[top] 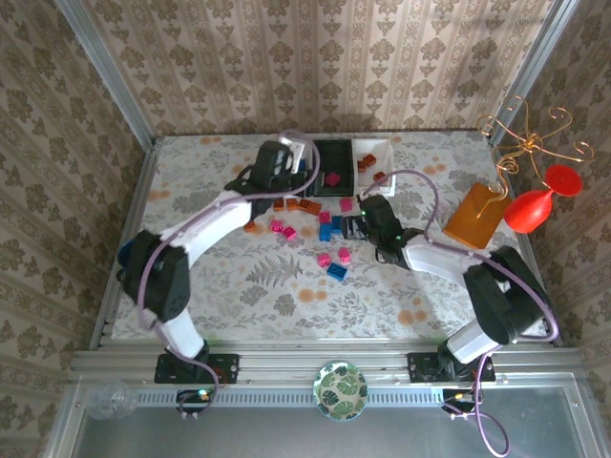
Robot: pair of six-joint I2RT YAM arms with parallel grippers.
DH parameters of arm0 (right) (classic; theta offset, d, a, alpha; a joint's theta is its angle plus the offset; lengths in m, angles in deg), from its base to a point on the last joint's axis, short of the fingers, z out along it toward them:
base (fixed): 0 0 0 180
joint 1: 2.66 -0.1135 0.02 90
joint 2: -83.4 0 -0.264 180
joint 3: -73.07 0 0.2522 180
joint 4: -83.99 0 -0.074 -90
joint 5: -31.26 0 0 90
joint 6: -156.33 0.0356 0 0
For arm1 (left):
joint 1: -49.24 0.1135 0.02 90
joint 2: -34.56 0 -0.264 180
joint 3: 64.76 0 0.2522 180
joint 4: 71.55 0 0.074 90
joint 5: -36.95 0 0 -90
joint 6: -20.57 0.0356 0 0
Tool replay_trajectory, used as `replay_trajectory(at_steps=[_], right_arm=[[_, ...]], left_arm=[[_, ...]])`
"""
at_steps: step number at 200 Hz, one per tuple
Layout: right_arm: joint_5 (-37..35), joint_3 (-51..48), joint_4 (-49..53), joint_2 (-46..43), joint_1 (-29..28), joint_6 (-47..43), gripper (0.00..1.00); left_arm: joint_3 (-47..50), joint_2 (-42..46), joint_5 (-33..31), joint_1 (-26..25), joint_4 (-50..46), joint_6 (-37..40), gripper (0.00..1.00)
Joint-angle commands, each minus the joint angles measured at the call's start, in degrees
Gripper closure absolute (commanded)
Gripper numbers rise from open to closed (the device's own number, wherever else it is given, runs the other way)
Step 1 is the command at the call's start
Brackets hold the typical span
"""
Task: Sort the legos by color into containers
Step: Pick up the lego from the center of the table.
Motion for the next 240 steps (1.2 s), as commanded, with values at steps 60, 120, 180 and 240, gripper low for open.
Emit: replay_trajectory(at_steps=[60, 120, 180, 240], right_arm=[[8.8, 17.4, 4.2, 18.9, 3.9, 3.9, 0.32], [7.2, 24.6, 7.3, 26.6, 4.4, 1.8, 0.40], [9.4, 27.1, 9.1, 29.8, 5.5, 0.5, 0.54], [13.0, 20.8, 8.4, 21.4, 5.6, -1.2, 0.68]], left_arm=[[23.7, 19.9, 0.3, 0.1, 8.5, -6.3, 0.22], [25.6, 22.0, -1.0, 0.6, 7.2, -5.7, 0.21], [25.6, 20.7, -0.5, 0.8, 7.6, -6.0, 0.20], [25.7, 20.7, -0.4, 1.2, 7.1, -5.6, 0.20]])
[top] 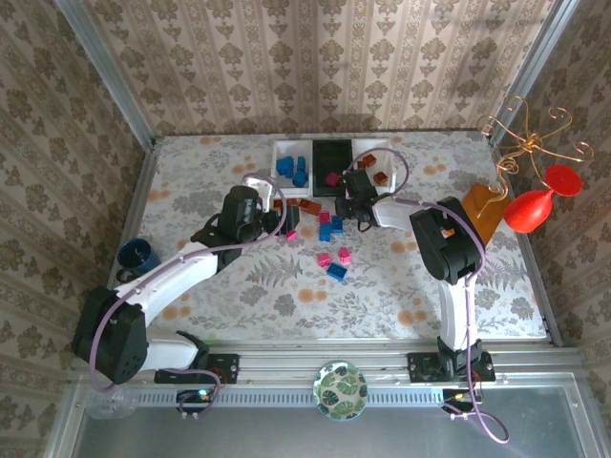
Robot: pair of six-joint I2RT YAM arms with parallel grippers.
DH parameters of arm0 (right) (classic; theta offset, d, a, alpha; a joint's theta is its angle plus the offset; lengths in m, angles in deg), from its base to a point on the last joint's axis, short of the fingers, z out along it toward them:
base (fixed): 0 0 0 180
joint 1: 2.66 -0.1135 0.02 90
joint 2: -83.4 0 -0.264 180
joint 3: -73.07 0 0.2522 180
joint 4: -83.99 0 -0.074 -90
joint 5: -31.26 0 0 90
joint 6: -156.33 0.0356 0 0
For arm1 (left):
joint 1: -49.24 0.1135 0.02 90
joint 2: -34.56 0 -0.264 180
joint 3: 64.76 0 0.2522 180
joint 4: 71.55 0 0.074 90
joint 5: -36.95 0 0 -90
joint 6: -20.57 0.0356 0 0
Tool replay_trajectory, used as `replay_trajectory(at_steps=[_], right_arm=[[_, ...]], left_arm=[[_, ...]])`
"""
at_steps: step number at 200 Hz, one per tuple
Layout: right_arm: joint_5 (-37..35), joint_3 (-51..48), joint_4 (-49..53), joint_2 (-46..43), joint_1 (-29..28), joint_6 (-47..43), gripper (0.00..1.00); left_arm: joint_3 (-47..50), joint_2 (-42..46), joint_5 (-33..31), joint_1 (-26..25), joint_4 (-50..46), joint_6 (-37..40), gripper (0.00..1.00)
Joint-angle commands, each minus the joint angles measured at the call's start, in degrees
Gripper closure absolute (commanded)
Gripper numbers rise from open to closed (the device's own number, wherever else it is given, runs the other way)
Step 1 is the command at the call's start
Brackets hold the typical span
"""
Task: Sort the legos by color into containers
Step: Pick up the lego from the center of the table, then place the lego in the container.
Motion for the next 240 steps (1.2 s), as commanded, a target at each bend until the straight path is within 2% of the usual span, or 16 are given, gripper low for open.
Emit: replay_trajectory(at_steps=[1, 31, 53, 87, 122, 147, 167, 197, 240], right_arm=[[3.2, -4.3, 1.4, -6.1, 0.3, -0.7, 0.68], [5.3, -8.4, -0.7, -13.7, 0.2, 0.8, 0.68], [7.1, -6.2, -2.4, -14.1, 0.2, 2.1, 0.68], [5.5, 3.8, -2.4, -8.0, 0.3, 2.7, 0.68], [3.5, 17.8, 0.0, 2.5, 1.1, 2.7, 0.65], [2.0, 27.3, 2.6, 8.9, 2.1, 2.9, 0.60], [3.9, 30.9, 3.7, 10.0, 2.9, 3.6, 0.51], [6.7, 25.0, 1.0, 3.0, 2.9, 2.9, 0.39], [10.5, 2.8, -4.2, -14.4, 2.1, 3.2, 0.29]], left_arm=[[0.5, 0.2, -0.1, 0.8, 0.7, -0.7, 0.20], [0.8, 0.5, -0.2, 1.5, 1.3, -0.8, 0.20], [0.7, 0.2, 0.1, 1.9, 1.7, -0.9, 0.20], [1.4, 0.6, 0.3, 2.1, 1.4, -1.1, 0.20], [2.4, 1.9, 0.1, 2.4, -0.8, -1.0, 0.19], [3.2, 3.9, -0.5, 2.6, -2.9, -0.3, 0.19], [4.3, 4.9, -1.5, 2.8, -4.7, 0.5, 0.18], [6.6, 4.9, -2.8, 3.9, -5.4, 0.6, 0.16], [6.2, -0.9, -0.3, 5.0, -3.9, -0.4, 0.17]])
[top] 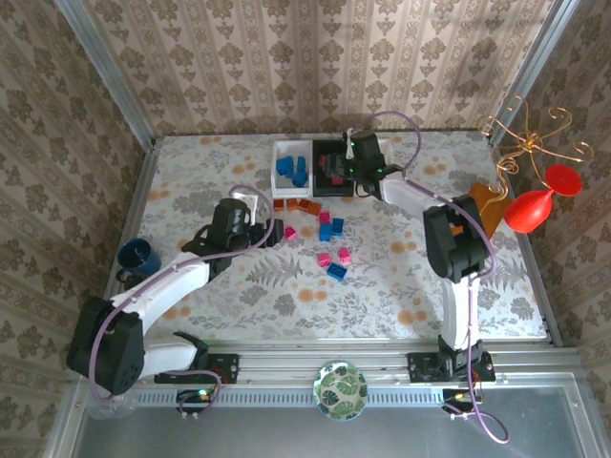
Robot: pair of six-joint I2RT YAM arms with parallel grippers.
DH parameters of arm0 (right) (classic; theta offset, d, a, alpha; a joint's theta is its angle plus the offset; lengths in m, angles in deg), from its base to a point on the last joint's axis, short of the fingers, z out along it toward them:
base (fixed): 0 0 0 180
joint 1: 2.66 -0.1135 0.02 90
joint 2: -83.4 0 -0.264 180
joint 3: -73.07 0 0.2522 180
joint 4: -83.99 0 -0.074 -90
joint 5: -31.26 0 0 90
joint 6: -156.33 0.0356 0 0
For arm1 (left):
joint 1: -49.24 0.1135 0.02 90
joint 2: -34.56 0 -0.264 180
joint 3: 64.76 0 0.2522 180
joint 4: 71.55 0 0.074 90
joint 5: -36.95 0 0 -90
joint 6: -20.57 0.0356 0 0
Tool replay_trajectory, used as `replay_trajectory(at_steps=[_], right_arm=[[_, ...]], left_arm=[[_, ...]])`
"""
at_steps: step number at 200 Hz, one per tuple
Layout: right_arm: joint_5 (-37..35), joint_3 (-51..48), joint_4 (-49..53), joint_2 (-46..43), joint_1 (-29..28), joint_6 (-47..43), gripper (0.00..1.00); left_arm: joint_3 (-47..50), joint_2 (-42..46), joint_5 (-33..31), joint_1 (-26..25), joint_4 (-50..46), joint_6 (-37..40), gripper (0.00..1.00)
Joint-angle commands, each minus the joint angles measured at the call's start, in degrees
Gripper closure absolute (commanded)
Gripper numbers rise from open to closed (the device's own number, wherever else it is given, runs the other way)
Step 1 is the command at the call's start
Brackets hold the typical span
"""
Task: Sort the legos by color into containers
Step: Place the lego in the container, then pick up the lego from the center of the table.
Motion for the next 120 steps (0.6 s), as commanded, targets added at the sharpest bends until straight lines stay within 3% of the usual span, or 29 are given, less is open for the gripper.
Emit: replay_trajectory(at_steps=[1, 61, 120], right_arm=[[3.3, -10.1, -3.6, -11.3, -0.8, 0.3, 0.29], [1.1, -30.8, -1.6, -29.7, -1.5, -0.2, 0.26], [1.3, -35.1, -2.6, -33.1, -1.6, 0.8, 0.25]], left_arm=[[-1.1, -3.7, 1.2, 0.5, -0.3, -0.5, 0.17], [-9.4, -19.4, -1.7, 0.4, 0.0, 1.2, 0.29], [-17.5, -30.1, 0.8, 2.8, -1.4, 2.5, 0.37]])
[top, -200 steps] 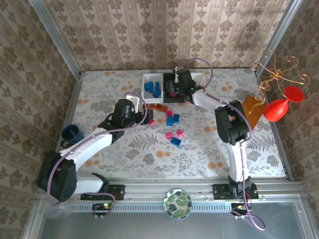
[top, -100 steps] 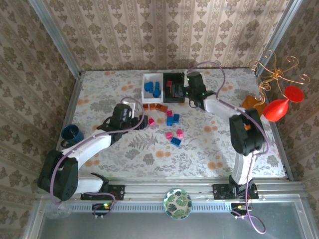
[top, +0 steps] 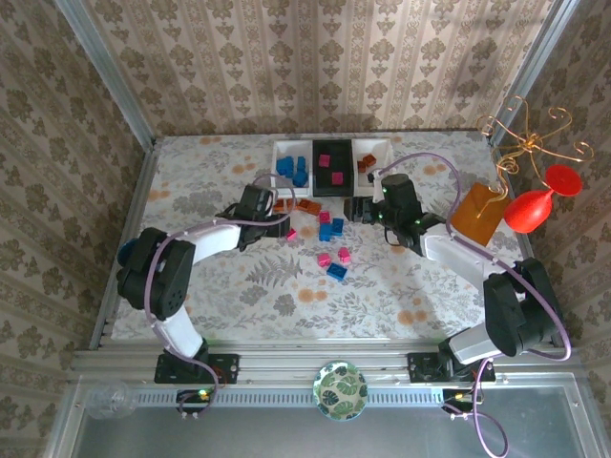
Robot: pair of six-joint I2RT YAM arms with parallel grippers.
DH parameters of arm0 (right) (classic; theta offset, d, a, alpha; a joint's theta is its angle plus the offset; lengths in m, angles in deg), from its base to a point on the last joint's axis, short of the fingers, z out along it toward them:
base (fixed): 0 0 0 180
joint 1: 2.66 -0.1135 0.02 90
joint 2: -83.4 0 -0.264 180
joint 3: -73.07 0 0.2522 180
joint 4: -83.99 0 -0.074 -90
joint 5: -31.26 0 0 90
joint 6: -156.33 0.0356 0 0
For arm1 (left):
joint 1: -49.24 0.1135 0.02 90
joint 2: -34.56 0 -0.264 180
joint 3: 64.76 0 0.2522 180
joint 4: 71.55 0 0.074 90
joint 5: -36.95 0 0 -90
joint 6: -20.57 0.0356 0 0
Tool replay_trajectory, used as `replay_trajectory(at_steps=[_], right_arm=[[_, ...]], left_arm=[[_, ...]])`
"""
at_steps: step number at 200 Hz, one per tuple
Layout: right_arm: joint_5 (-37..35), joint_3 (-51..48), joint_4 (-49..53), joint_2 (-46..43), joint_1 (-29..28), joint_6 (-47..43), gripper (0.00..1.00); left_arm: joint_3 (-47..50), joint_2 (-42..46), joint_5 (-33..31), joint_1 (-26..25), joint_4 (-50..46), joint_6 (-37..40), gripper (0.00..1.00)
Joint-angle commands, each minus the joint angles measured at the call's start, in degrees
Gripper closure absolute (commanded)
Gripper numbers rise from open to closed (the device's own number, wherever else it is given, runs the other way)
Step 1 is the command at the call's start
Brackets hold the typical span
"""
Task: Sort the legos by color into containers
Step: Pick up the lego from the center of the table.
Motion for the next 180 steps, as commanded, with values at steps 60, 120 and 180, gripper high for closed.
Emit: replay_trajectory(at_steps=[60, 120, 180], right_arm=[[-0.6, -3.2, -1.9, -2.1, -0.3, 1.8, 0.24], [-0.7, -3.1, -2.1, -1.2, -0.3, 1.9, 0.24], [-0.6, -3.1, -2.5, -0.2, -0.3, 2.4, 0.24]], left_arm=[[-4.9, -6.8, 5.4, 3.5, -0.8, 0.8, 0.37], [-4.3, -6.8, 5.7, 3.2, -0.3, 0.5, 0.36], [-4.4, -6.5, 0.4, 1.7, -3.0, 2.5, 0.44]])
